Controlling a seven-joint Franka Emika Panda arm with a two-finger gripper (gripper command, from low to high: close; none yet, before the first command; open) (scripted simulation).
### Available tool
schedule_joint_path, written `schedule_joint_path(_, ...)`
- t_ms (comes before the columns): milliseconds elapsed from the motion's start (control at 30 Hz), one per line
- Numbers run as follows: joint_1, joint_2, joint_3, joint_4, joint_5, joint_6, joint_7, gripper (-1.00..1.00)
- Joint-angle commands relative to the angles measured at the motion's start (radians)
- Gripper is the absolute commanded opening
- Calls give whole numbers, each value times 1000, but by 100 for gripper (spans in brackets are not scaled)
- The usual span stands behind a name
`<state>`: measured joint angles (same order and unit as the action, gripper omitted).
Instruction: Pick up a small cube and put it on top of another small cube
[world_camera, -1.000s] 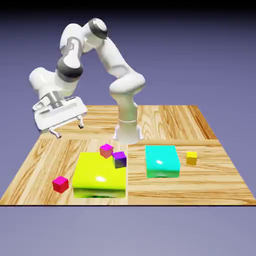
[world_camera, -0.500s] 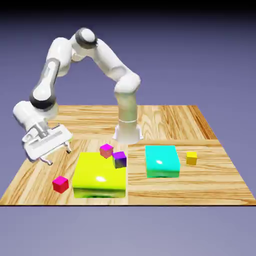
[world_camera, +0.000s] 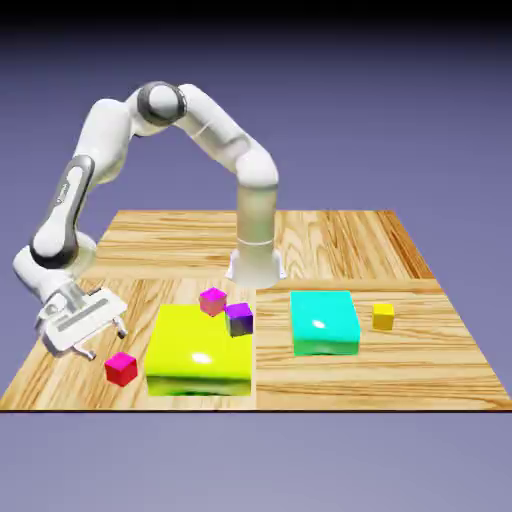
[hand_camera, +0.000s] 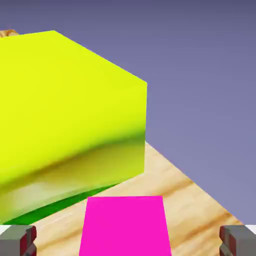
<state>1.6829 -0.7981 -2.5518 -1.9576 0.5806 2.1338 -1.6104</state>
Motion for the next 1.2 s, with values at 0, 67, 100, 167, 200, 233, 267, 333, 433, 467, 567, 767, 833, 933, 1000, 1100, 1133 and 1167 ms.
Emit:
schedule_joint_path(0, -12, -36, 27, -5, -25, 40, 11, 0)
schedule_joint_path(67, -35, -109, 81, -16, -75, 121, 32, 0)
schedule_joint_path(100, -39, -122, 91, -18, -84, 135, 36, 0)
schedule_joint_path(167, -39, -122, 91, -18, -84, 135, 36, -100)
schedule_joint_path(200, -27, -86, 64, -12, -59, 95, 25, -100)
schedule_joint_path(233, -16, -49, 37, -7, -34, 55, 15, -100)
schedule_joint_path(267, -4, -13, 10, -2, -9, 15, 4, -100)
schedule_joint_path(333, 12, 36, -4, 9, 16, -42, 8, -100)
schedule_joint_path(433, 15, 36, 105, 28, -25, -52, 94, -100)
schedule_joint_path(467, 16, 36, 141, 34, -39, -55, 123, -100)
schedule_joint_path(567, 41, 17, 250, -14, -115, -1, 225, -100)
schedule_joint_path(767, 109, -36, 461, -168, -294, 163, 436, -100)
schedule_joint_path(833, 138, -60, 523, -240, -361, 238, 505, -100)
schedule_joint_path(933, 180, -93, 592, -349, -450, 347, 588, -100)
schedule_joint_path(1000, 205, -115, 609, -421, -496, 418, 619, -100)
schedule_joint_path(1100, 242, -147, 634, -530, -564, 524, 665, -100)
schedule_joint_path(1133, 255, -157, 643, -566, -587, 559, 680, -100)
schedule_joint_path(1167, 268, -168, 651, -603, -609, 594, 696, -100)
